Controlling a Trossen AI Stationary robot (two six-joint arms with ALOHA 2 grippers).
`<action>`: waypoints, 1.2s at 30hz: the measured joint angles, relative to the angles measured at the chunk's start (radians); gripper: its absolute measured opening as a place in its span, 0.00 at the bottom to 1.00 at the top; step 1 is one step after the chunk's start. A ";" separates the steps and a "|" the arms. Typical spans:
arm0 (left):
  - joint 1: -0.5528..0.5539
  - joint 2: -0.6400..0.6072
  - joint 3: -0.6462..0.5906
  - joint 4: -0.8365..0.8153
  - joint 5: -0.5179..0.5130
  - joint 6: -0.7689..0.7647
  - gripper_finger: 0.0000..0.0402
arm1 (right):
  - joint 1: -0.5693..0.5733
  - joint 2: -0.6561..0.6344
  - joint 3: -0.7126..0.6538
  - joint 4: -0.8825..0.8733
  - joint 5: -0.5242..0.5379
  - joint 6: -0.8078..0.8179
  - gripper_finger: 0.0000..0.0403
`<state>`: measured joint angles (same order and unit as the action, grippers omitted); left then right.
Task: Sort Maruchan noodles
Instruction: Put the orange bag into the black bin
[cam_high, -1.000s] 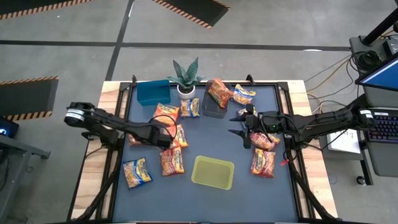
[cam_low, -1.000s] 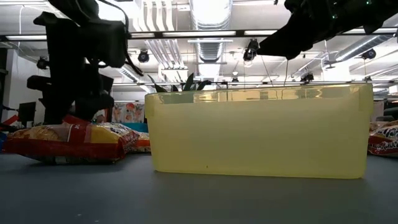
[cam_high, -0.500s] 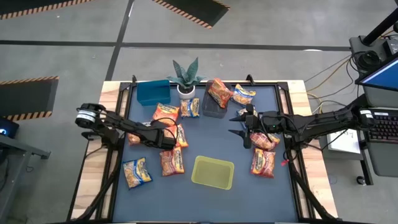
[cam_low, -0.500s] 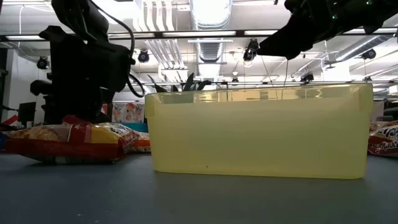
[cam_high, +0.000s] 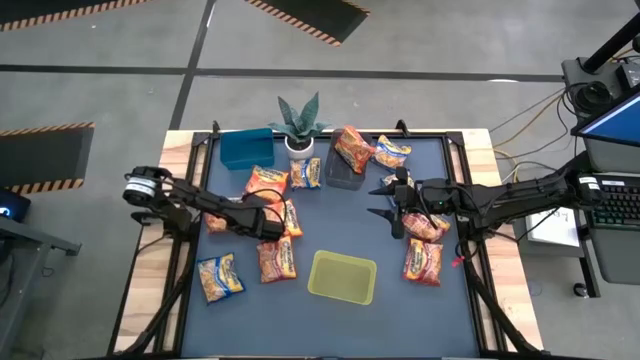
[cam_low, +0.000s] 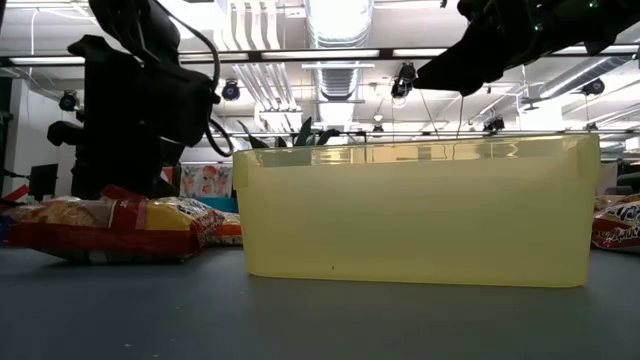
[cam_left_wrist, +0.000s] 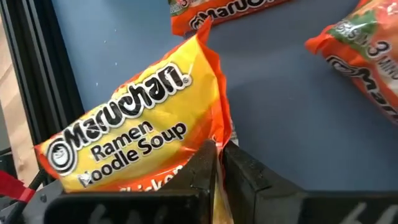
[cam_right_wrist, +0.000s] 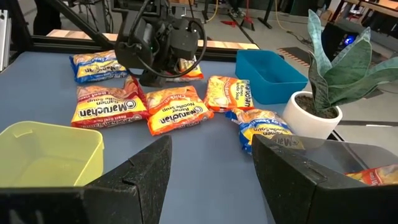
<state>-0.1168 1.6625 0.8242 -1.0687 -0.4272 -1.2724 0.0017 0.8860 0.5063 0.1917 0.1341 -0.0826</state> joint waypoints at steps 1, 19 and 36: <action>-0.002 -0.005 0.000 0.000 0.004 0.000 0.02 | 0.000 0.000 0.000 0.000 0.000 0.000 0.52; -0.237 -0.446 0.000 0.228 -0.015 0.320 0.00 | 0.000 0.000 0.000 0.000 0.001 0.000 0.52; -0.306 -0.459 0.000 0.520 -0.226 0.416 0.00 | 0.000 0.000 0.000 0.000 0.026 0.052 0.52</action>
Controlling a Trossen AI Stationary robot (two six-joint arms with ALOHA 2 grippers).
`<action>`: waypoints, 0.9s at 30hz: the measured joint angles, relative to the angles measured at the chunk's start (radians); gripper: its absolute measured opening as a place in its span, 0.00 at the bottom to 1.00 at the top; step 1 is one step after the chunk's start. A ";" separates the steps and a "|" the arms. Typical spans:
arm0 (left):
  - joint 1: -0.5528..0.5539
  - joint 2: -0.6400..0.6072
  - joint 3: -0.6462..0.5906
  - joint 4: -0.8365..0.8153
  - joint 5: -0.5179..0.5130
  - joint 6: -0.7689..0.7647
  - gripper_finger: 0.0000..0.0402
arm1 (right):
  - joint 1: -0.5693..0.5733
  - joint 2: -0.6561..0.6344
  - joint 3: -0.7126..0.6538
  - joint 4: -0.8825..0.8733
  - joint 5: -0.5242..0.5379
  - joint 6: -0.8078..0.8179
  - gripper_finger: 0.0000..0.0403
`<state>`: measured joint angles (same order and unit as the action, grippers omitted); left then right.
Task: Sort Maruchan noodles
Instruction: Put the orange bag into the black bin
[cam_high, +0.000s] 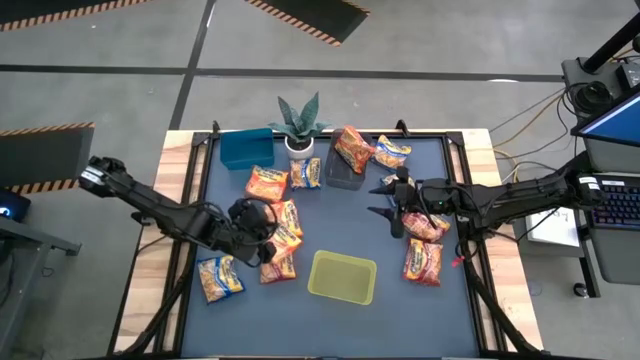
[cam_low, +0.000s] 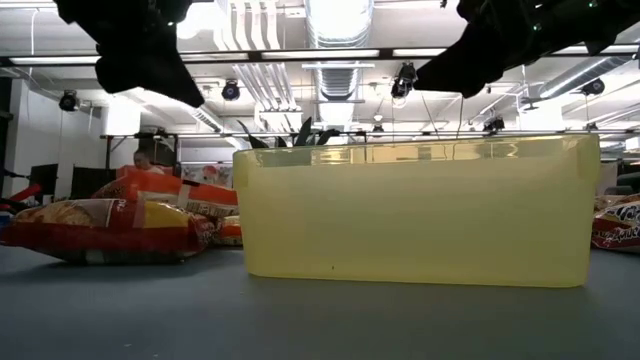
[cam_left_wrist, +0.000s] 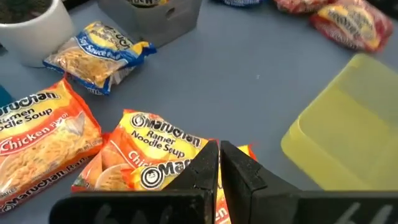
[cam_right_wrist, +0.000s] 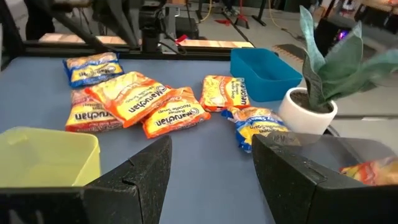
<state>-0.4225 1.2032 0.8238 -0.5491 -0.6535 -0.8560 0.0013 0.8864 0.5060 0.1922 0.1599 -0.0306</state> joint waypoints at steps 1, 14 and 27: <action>-0.003 0.001 0.000 -0.001 0.026 0.022 0.00 | -0.001 0.000 0.000 0.000 0.000 0.030 0.52; -0.125 0.002 -0.011 -0.196 0.248 0.075 0.00 | -0.005 0.165 0.029 0.051 -0.011 0.650 0.52; -0.152 0.004 -0.217 -0.060 0.103 0.006 0.00 | 0.001 0.596 0.274 0.158 -0.210 0.774 0.52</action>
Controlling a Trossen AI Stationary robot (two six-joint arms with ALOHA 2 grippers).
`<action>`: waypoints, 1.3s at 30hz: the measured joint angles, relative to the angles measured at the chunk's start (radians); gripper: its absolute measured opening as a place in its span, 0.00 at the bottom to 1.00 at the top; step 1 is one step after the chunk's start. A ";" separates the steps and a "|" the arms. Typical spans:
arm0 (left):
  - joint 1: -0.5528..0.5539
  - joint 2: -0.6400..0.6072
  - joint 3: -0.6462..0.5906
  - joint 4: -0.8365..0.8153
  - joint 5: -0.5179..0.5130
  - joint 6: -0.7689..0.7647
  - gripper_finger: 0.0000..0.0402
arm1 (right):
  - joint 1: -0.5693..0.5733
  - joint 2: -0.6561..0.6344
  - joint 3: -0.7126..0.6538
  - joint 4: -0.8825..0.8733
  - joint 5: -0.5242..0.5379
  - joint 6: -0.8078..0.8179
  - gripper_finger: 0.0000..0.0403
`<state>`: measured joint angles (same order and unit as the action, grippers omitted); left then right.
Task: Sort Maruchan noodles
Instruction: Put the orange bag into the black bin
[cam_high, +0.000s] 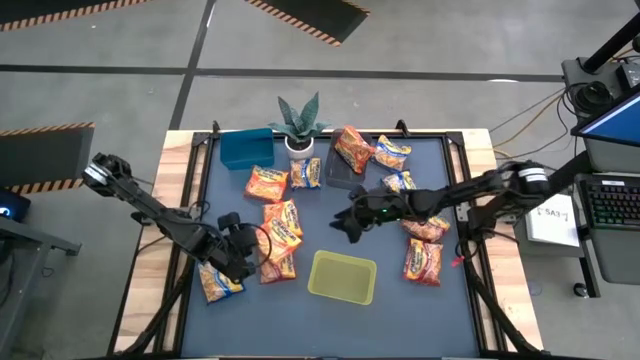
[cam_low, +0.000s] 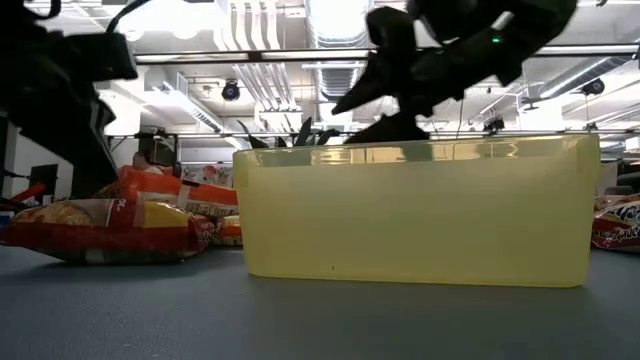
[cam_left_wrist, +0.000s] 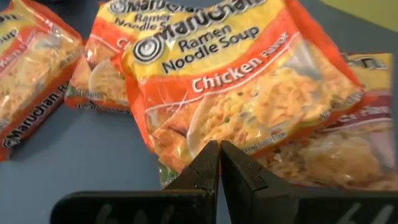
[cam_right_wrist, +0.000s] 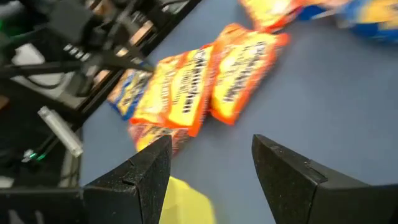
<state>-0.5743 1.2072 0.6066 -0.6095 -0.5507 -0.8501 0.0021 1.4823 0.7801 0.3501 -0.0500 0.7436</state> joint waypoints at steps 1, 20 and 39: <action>0.000 0.000 -0.016 0.021 -0.006 -0.006 0.00 | 0.000 0.023 0.024 0.000 -0.024 0.000 0.52; 0.000 0.001 -0.173 0.169 -0.020 -0.135 0.00 | 0.008 0.313 0.365 -0.159 -0.117 0.050 0.53; 0.000 0.001 -0.210 0.255 -0.043 -0.128 0.00 | 0.013 0.570 0.680 -0.173 -0.138 0.061 0.80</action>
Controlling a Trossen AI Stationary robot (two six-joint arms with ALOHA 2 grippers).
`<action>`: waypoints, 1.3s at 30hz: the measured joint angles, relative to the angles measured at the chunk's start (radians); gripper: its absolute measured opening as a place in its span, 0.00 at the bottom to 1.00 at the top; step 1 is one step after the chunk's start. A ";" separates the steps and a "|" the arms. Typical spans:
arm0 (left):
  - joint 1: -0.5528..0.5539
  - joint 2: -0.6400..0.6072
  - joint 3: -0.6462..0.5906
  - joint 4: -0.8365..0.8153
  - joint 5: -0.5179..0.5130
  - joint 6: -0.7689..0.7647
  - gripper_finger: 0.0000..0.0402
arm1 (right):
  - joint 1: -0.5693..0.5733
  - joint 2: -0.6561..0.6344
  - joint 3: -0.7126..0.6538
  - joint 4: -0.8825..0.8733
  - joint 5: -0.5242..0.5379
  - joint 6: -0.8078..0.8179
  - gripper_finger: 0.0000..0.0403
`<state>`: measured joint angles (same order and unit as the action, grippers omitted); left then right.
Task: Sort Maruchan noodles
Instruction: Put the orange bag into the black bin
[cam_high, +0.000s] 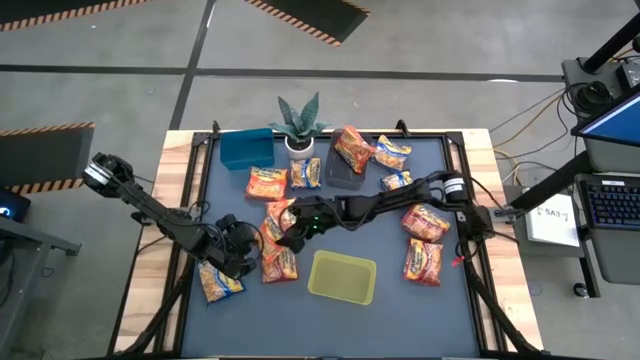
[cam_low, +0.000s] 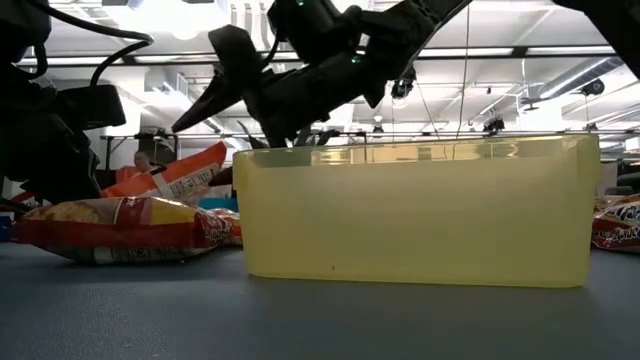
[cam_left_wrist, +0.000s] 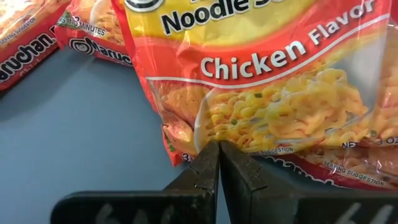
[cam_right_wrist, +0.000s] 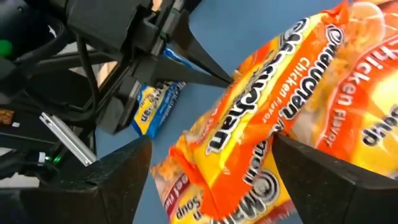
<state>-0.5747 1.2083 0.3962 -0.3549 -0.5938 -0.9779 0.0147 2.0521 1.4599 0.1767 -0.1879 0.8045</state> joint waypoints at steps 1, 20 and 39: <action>0.000 0.000 0.000 0.000 0.000 0.000 0.00 | 0.000 0.007 0.008 -0.001 0.001 0.000 0.79; -0.004 -0.001 -0.001 0.037 -0.043 0.007 0.00 | -0.004 0.073 0.052 0.033 0.011 -0.030 0.33; -0.060 -0.239 0.333 -0.189 -0.125 0.528 0.00 | -0.004 -0.173 0.038 -0.283 0.008 -0.298 0.25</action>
<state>-0.6350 0.9696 0.7292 -0.5438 -0.7192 -0.4497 0.0109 1.8789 1.4979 -0.1066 -0.1800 0.5068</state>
